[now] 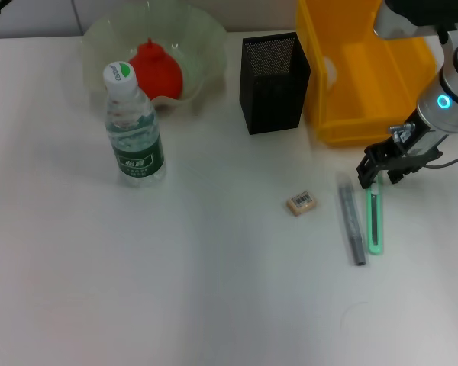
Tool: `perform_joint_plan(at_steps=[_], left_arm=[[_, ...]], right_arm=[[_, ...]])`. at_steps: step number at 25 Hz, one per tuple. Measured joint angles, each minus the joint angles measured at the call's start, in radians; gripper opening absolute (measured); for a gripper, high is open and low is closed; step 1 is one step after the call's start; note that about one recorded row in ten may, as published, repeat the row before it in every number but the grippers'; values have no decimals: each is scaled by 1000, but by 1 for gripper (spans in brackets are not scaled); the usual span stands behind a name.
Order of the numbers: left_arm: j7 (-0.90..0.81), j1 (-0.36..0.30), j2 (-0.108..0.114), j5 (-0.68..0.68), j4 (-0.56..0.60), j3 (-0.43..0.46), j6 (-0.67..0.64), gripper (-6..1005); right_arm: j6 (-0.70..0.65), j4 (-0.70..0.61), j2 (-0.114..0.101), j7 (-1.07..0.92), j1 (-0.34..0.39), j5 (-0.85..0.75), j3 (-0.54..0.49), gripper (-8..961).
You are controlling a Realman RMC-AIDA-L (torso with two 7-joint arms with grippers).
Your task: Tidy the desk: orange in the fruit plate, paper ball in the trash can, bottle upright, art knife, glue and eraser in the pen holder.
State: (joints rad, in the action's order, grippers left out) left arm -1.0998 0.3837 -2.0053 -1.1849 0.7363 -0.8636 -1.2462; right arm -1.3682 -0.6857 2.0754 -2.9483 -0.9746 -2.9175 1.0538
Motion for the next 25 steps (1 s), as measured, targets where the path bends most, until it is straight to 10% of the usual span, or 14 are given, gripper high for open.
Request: perform_joint_plan(at_steps=[25], left_arm=[[7, -15, -12, 2, 5, 14, -12, 757]], right_arm=[[51, 83, -3, 1, -50, 0, 41, 415]])
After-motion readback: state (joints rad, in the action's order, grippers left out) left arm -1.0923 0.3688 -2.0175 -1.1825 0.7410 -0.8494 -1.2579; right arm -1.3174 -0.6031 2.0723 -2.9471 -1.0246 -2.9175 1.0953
